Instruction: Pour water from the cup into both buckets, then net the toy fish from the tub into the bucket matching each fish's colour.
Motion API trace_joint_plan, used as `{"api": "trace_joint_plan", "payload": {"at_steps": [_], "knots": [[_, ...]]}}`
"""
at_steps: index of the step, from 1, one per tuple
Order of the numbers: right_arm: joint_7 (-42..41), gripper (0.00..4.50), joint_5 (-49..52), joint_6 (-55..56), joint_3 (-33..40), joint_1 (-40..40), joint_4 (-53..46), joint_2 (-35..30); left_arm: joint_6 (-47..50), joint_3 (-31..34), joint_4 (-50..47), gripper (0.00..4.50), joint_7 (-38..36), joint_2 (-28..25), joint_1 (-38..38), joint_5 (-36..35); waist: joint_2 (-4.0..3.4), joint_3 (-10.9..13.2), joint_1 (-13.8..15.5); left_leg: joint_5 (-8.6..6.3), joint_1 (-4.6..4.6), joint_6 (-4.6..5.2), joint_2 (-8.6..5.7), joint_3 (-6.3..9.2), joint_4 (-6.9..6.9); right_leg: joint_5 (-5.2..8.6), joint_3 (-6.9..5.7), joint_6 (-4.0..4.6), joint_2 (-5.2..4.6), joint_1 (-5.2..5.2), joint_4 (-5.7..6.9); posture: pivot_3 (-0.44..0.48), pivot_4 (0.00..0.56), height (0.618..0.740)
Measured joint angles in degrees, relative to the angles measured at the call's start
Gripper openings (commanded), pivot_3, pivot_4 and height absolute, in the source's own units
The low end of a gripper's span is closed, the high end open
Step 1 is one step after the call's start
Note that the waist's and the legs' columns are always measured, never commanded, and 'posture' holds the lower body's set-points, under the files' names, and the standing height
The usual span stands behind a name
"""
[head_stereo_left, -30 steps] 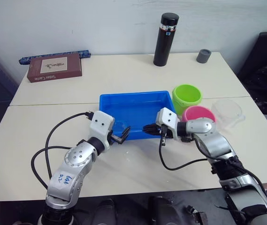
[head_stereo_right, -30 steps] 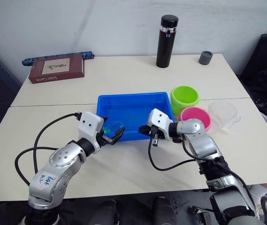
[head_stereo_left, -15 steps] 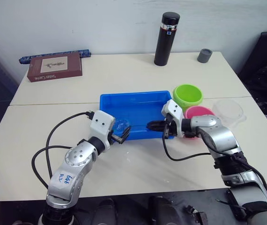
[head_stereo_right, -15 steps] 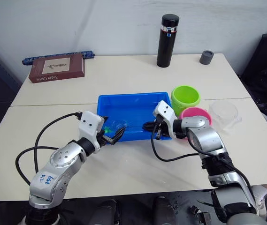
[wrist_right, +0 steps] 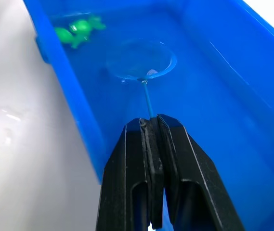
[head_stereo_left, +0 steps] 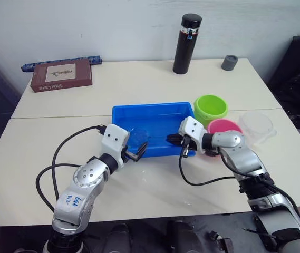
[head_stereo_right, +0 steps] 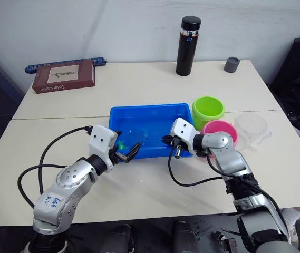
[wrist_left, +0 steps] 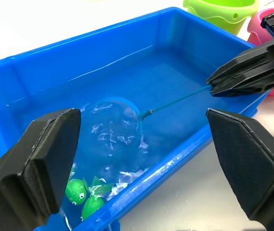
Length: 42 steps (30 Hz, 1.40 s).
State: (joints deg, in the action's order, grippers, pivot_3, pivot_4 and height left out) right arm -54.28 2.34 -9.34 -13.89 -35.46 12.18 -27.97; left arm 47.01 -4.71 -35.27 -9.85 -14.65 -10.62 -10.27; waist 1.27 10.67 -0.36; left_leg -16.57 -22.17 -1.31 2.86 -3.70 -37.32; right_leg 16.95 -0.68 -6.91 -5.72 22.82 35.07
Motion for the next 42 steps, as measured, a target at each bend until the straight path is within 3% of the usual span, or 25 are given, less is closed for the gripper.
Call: {"api": "trace_joint_plan", "payload": {"at_steps": [16, 23, 42], "knots": [[-3.5, 0.0, 1.2, -1.3, -0.8, 0.0, -2.9, 0.5, 0.0, -0.3, 0.0, 4.48, 0.2, 0.1, 0.0, 0.0, 0.0, 0.0, 0.0, -0.02, 0.0, -0.02, 0.01, 0.0, 0.03, 0.0, -0.01, 0.0, 0.0, 0.0, -0.05, 0.0, 0.15, 0.74], [-6.8, 0.0, 3.4, -3.9, -0.5, 1.4, -5.6, -2.2, 0.0, -0.4, 0.0, 4.48, 0.2, 0.2, 0.0, 0.0, 0.0, 0.0, 0.1, -0.02, 0.01, -0.01, 0.01, 0.01, 0.0, 0.0, -0.01, 0.01, -0.01, -0.02, -0.02, 0.0, 0.15, 0.74], [-4.5, 0.0, 0.9, -0.7, -1.3, -0.3, -2.5, -1.8, 0.0, -0.6, 0.0, 4.48, 0.2, 0.2, 0.0, 0.0, 0.0, 0.0, 0.1, -0.01, 0.05, -0.02, 0.01, 0.01, -0.02, 0.0, -0.01, 0.02, -0.01, -0.03, 0.02, 0.0, 0.15, 0.74]]}}
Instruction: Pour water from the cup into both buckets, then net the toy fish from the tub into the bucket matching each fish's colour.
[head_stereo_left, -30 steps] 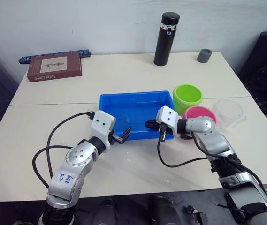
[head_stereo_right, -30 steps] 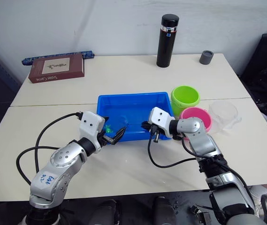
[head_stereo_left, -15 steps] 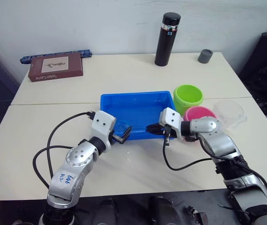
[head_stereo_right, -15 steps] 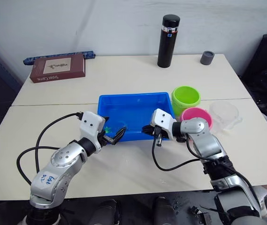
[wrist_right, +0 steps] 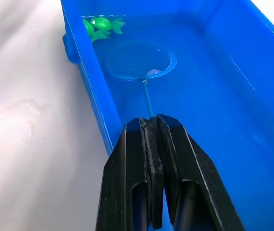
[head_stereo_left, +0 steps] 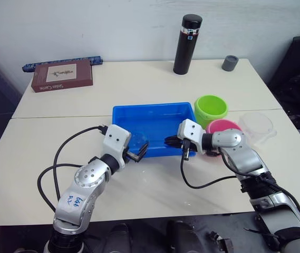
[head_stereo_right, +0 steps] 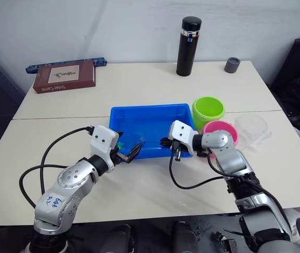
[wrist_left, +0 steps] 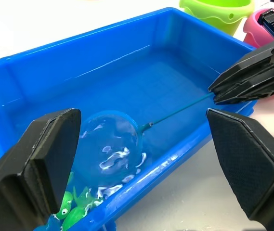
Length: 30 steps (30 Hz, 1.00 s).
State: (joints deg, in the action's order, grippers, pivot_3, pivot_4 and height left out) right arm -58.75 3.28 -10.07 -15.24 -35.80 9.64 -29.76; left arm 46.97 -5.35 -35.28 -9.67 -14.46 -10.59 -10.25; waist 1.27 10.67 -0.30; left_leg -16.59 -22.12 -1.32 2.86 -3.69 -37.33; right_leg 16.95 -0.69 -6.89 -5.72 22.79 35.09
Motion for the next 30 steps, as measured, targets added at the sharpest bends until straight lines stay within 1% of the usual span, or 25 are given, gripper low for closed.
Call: {"api": "trace_joint_plan", "payload": {"at_steps": [9, 17, 24, 30], "knots": [[-3.9, 0.0, 1.4, -0.3, 0.0, 0.9, -1.5, -1.1, 0.0, 0.0, 0.0, 4.48, 0.1, 0.0, 0.0, 0.0, 0.0, 0.0, 0.0, 0.0, 0.01, 0.0, 0.0, 0.0, -0.02, 0.0, 0.0, 0.0, 0.0, -0.01, 0.01, 0.0, 0.15, 0.74], [-4.4, 0.0, 1.2, 1.1, -0.1, 0.9, -1.3, -1.0, 0.0, 0.0, 0.0, 4.48, 0.0, 0.0, 0.0, 0.0, 0.0, 0.0, 0.0, -0.01, 0.0, 0.0, 0.0, 0.0, 0.02, 0.0, 0.0, 0.0, 0.0, 0.0, -0.02, 0.0, 0.15, 0.74], [-3.9, 0.0, 0.1, 3.3, -0.3, 0.8, -0.4, 0.8, 0.0, 0.0, 0.0, 4.48, 0.1, 0.0, 0.0, 0.0, 0.0, 0.0, -0.3, -0.01, 0.01, -0.01, 0.01, 0.0, 0.02, 0.0, -0.01, 0.01, 0.01, 0.0, -0.02, 0.0, 0.15, 0.74], [-2.2, 0.0, -1.1, 6.5, -0.8, 0.4, 1.6, 3.6, 0.0, -0.1, 0.0, 4.48, 0.3, 0.3, 0.0, 0.0, 0.0, 0.0, -1.3, 0.0, 0.02, -0.01, 0.02, 0.0, 0.02, 0.0, 0.0, 0.0, 0.01, 0.0, 0.02, 0.0, 0.15, 0.74]]}}
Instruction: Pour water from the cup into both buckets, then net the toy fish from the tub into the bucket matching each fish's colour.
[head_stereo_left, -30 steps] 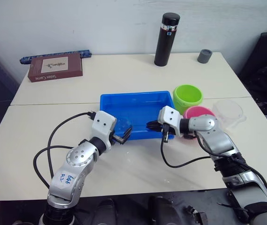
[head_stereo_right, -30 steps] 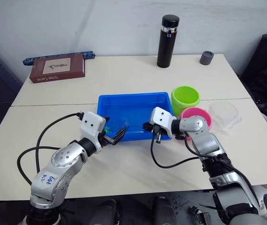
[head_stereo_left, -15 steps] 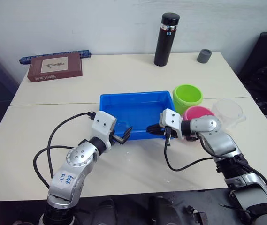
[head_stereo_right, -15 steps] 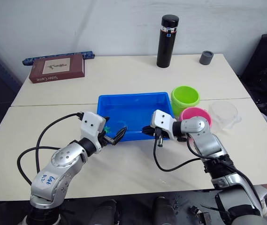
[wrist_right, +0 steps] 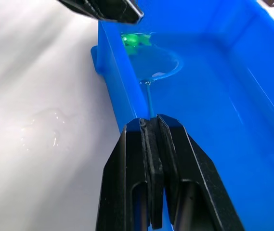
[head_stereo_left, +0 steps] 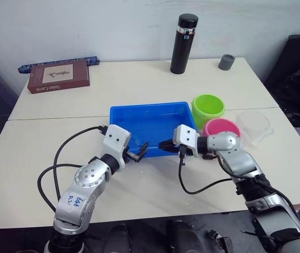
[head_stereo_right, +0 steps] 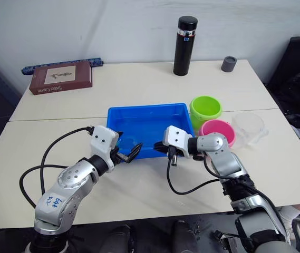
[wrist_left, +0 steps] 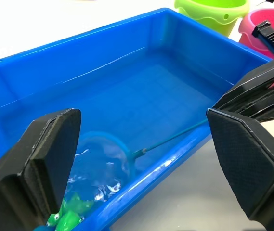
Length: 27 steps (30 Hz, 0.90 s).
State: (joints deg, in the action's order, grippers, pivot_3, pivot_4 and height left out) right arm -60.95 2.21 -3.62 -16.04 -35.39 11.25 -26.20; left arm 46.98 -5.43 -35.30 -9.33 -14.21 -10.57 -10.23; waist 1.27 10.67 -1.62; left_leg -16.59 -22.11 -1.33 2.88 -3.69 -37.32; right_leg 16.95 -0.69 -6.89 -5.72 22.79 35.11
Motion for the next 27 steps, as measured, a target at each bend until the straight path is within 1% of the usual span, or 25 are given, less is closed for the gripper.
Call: {"api": "trace_joint_plan", "payload": {"at_steps": [7, 20, 23, 27], "knots": [[0.0, 0.0, 0.8, -3.2, 0.3, -0.1, -0.7, 0.3, 0.0, -0.1, 0.0, 4.48, 0.1, 0.2, 0.0, 0.1, 0.0, 0.0, 0.0, 0.0, 0.01, -0.01, 0.01, 0.0, 0.0, 0.0, -0.01, 0.0, 0.0, 0.0, 0.02, 0.0, 0.15, 0.74], [-2.0, 0.0, 9.1, -23.8, 2.8, -0.2, -7.5, -1.0, 0.0, -0.1, 0.0, 4.48, 0.0, 0.2, 0.0, 0.2, 0.0, 0.0, 0.1, -0.09, -0.06, 0.01, 0.0, -0.02, 0.12, 0.01, -0.04, 0.02, -0.08, 0.04, -0.19, 0.0, 0.15, 0.74], [-1.9, 0.0, 9.7, -25.5, 2.9, -0.5, -7.8, -1.2, -0.1, -0.1, 0.0, 4.48, -0.1, 0.2, 0.0, 0.2, 0.0, 0.0, 0.1, -0.11, -0.08, 0.02, 0.0, -0.03, 0.12, 0.01, -0.05, 0.02, -0.08, 0.04, -0.24, 0.0, 0.15, 0.74], [-2.0, 0.0, 9.8, -25.1, 2.9, -0.5, -7.5, -2.1, -0.1, -0.1, 0.0, 4.48, -0.1, 0.1, 0.0, 0.2, 0.0, 0.0, 0.1, -0.12, -0.09, 0.03, -0.01, -0.04, 0.12, 0.01, -0.05, 0.01, -0.08, 0.04, -0.27, 0.0, 0.15, 0.74]]}}
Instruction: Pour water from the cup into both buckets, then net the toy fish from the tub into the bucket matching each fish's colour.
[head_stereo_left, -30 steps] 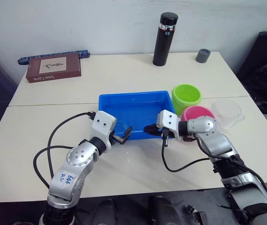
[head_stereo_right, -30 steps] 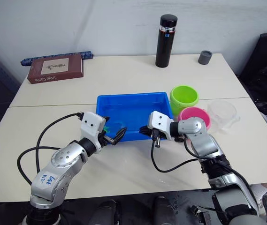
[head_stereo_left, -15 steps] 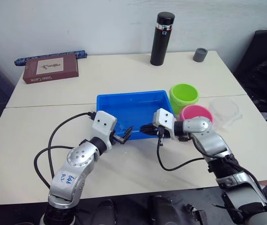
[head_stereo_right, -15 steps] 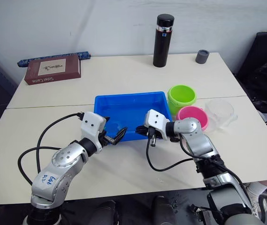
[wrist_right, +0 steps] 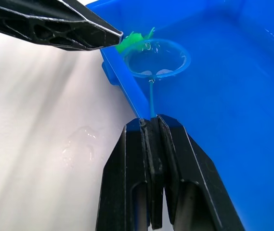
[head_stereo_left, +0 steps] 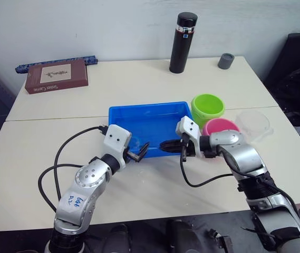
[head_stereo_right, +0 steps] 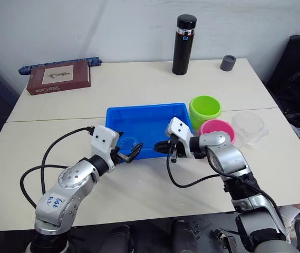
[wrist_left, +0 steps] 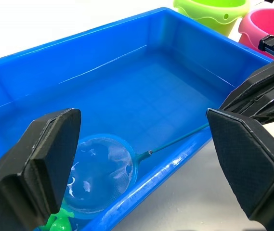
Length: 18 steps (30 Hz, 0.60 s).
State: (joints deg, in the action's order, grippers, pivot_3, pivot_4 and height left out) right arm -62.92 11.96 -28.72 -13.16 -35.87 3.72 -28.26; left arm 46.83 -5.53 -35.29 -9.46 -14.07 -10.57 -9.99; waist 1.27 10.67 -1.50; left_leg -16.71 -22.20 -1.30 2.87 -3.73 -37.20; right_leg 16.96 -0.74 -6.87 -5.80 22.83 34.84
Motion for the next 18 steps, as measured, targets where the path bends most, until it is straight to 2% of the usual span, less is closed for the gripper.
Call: {"api": "trace_joint_plan", "payload": {"at_steps": [7, 18], "knots": [[0.9, 0.0, -1.9, 5.0, 0.0, 0.0, 2.1, -0.6, 0.0, 0.0, 0.0, 4.48, -0.1, -0.1, 0.0, 0.0, 0.0, 0.0, 0.0, 0.0, 0.01, 0.0, 0.0, 0.0, -0.01, 0.0, 0.0, 0.0, 0.02, 0.0, 0.03, 0.0, 0.15, 0.74], [7.7, 0.0, -8.4, 18.2, 0.0, -3.7, 13.3, -0.3, 0.0, 0.0, 0.1, 4.48, -0.5, -0.2, -0.2, 0.0, 0.0, 0.0, -0.1, 0.03, 0.01, -0.03, 0.0, -0.01, -0.07, 0.0, 0.01, -0.01, 0.03, 0.0, 0.12, 0.0, 0.15, 0.74]]}}
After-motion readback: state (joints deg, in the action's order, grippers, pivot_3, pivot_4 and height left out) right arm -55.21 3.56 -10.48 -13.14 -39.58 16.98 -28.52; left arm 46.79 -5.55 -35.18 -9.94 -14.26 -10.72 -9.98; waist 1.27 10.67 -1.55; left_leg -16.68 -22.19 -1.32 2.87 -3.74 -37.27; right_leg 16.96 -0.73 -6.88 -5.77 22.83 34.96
